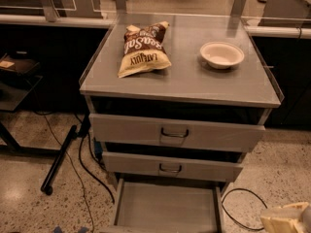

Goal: Close bottom drawer

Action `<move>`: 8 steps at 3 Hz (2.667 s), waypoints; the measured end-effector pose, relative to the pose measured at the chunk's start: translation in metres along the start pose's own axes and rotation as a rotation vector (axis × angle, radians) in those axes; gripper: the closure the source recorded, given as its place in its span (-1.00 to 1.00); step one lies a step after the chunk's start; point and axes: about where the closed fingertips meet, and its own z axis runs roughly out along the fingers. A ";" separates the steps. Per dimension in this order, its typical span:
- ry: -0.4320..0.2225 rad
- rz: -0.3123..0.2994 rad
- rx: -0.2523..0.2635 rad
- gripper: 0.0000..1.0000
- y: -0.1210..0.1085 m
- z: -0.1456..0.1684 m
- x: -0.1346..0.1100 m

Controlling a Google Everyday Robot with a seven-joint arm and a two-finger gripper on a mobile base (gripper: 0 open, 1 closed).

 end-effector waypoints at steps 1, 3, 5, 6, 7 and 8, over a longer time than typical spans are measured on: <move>0.001 0.001 0.000 1.00 0.000 0.001 0.000; 0.122 0.196 0.021 1.00 -0.014 0.132 0.067; 0.094 0.215 0.045 1.00 -0.018 0.125 0.059; 0.122 0.243 0.047 1.00 -0.018 0.142 0.068; 0.208 0.288 0.036 1.00 -0.017 0.197 0.103; 0.312 0.344 0.025 1.00 -0.013 0.277 0.129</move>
Offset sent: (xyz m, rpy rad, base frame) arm 0.0026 0.0349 -0.1874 -0.0223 0.2094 -0.1986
